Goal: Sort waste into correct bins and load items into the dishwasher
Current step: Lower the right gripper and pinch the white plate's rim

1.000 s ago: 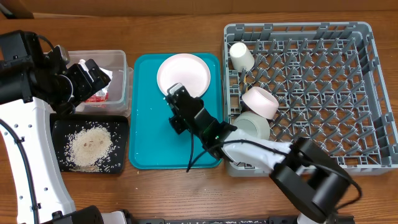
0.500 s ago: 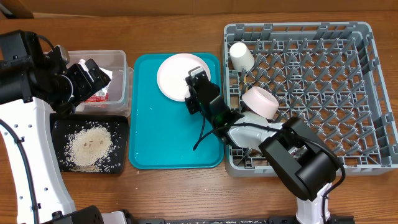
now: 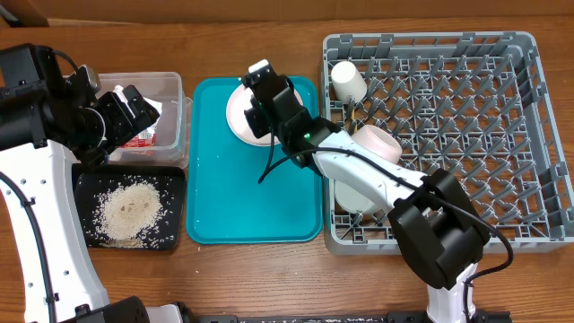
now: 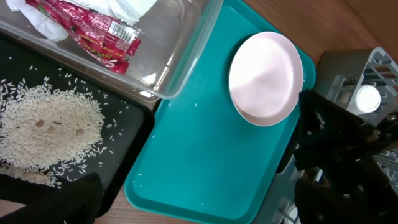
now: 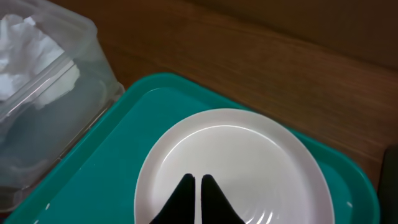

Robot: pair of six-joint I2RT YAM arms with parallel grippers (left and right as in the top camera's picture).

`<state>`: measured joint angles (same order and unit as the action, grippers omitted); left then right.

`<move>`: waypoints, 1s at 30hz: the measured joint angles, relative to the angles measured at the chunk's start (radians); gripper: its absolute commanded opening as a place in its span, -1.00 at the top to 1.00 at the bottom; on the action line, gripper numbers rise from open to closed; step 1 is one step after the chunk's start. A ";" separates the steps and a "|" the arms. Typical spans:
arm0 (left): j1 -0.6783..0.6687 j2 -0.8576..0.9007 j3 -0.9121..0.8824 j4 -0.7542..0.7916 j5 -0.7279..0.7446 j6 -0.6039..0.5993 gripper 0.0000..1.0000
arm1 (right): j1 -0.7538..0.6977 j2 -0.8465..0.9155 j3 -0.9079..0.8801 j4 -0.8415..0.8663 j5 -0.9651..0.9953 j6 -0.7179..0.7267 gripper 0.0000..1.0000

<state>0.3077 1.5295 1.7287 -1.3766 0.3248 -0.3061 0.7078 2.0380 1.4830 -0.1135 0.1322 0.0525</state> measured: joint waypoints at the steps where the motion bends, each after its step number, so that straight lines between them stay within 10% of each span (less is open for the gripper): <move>1: 0.000 0.000 0.000 0.000 0.000 0.000 -1.00 | 0.000 0.000 0.000 -0.018 -0.016 0.005 0.82; 30: 0.000 0.000 0.000 0.000 0.000 0.000 -1.00 | 0.062 0.182 0.017 -0.169 -0.280 0.051 0.92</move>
<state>0.3077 1.5295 1.7287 -1.3766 0.3252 -0.3061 0.7696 2.2200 1.4998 -0.2825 -0.1478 0.1040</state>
